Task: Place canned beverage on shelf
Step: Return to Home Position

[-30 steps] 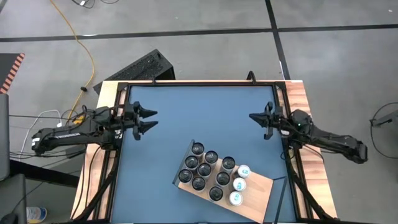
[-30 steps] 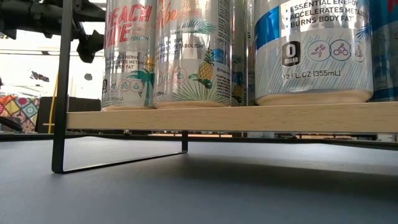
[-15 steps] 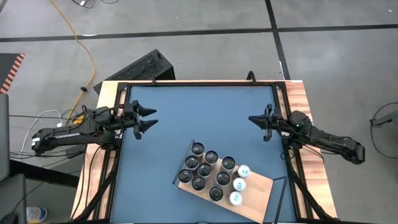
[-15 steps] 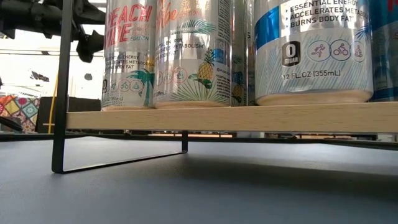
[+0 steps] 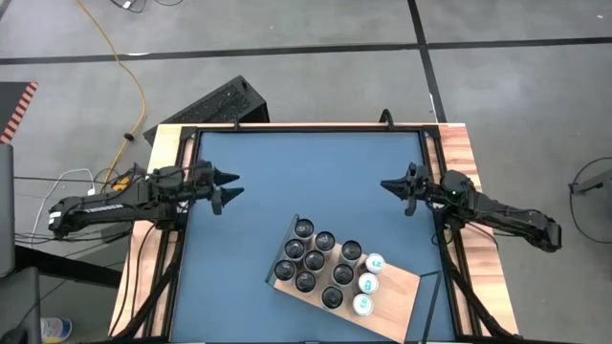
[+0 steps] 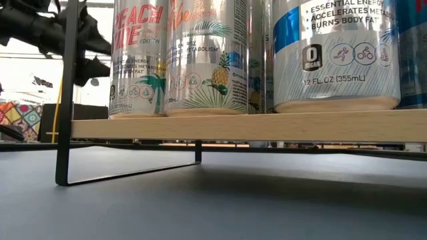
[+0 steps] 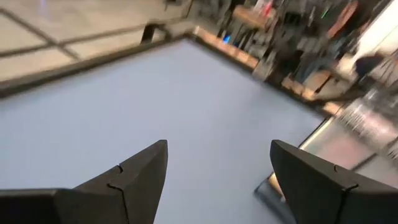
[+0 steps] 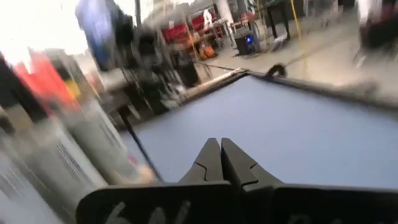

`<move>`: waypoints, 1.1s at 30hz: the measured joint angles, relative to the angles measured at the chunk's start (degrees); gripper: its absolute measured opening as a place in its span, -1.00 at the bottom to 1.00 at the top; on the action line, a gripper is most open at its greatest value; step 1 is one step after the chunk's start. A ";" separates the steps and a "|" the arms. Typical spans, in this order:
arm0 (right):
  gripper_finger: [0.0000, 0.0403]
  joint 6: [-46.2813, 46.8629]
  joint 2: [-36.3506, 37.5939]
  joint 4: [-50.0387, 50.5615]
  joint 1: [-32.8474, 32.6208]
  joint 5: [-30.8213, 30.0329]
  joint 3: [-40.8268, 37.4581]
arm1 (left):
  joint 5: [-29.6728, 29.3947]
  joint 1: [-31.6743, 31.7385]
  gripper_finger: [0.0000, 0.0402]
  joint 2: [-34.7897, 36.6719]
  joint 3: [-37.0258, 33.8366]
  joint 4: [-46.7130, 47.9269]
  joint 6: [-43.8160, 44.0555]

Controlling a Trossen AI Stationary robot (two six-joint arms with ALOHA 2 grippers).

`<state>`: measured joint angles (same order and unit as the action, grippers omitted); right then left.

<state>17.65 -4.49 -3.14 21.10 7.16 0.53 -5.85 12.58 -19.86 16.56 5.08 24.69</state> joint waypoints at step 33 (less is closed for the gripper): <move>-1.00 31.96 0.00 0.80 0.00 -1.07 -0.04 | 0.02 0.00 0.34 0.00 0.02 36.61 -0.44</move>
<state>49.60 -4.49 -2.33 21.10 6.09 0.49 -5.82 12.58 -19.86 16.58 41.69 24.25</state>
